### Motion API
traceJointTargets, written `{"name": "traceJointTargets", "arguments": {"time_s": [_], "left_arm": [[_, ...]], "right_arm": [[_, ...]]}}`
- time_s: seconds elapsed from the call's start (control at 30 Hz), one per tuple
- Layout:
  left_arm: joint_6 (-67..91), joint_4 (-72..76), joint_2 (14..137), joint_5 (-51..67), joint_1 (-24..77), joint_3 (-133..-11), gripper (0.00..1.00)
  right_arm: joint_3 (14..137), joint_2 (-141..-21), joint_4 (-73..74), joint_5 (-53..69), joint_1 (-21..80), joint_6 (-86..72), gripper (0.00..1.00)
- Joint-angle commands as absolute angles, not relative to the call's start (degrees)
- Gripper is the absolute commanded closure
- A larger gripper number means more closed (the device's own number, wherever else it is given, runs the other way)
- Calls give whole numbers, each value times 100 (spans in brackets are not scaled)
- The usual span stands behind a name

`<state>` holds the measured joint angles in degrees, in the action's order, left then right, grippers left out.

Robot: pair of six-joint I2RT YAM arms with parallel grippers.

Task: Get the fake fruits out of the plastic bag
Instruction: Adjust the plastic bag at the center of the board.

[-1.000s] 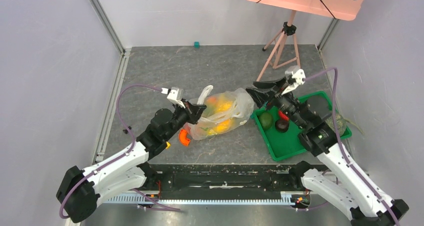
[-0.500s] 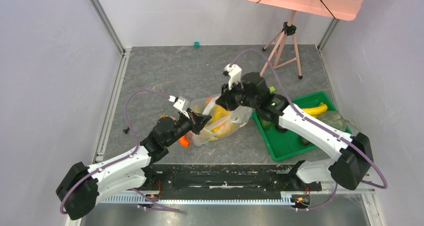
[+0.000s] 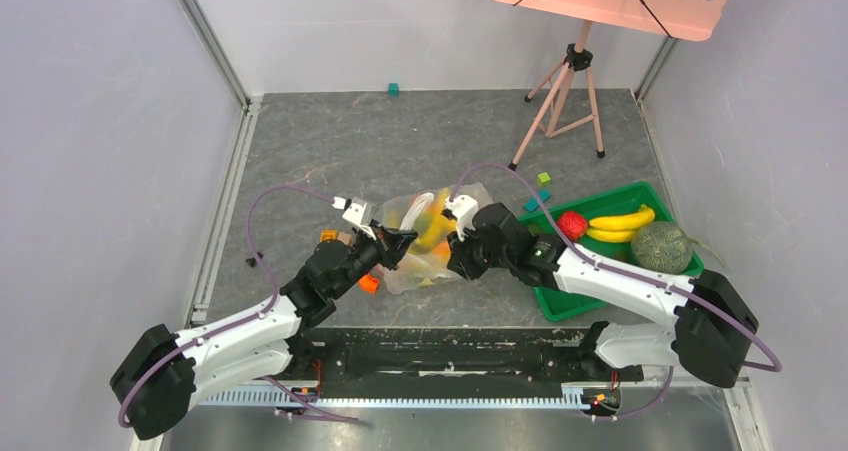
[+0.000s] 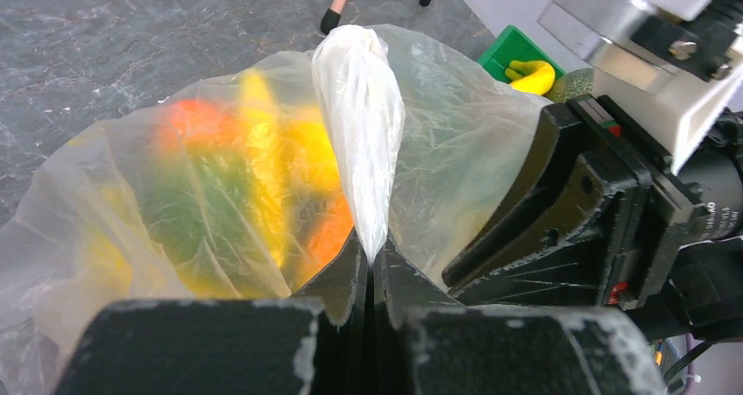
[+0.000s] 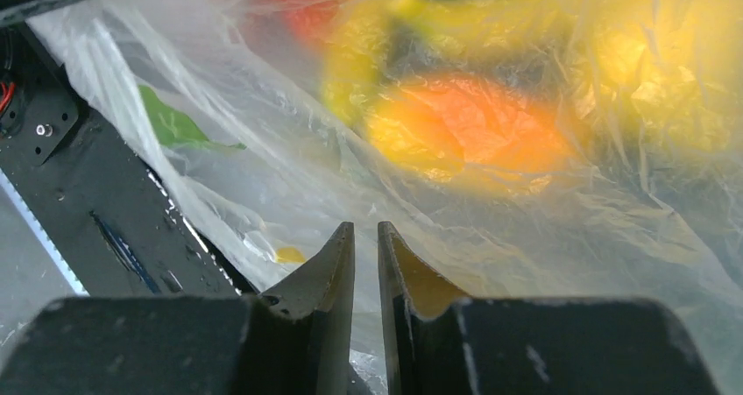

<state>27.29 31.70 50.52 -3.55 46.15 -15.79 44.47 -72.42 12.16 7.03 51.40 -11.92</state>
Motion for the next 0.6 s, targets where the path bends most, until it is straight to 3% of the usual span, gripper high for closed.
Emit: {"name": "traceJointTargets", "arguments": {"time_s": [0.0, 0.23, 0.57], "left_arm": [[2566, 3424, 5028, -522, 4658, -1456, 98], [2718, 3464, 4983, -396, 4682, -1380, 98], [2706, 2895, 4457, -388, 4702, -1521, 98]], "right_arm": [[4066, -6923, 666, 678, 5224, -1374, 82], [3595, -6873, 46, 309, 5221, -1661, 79], [3848, -7684, -581, 212, 5221, -1709, 77]]}}
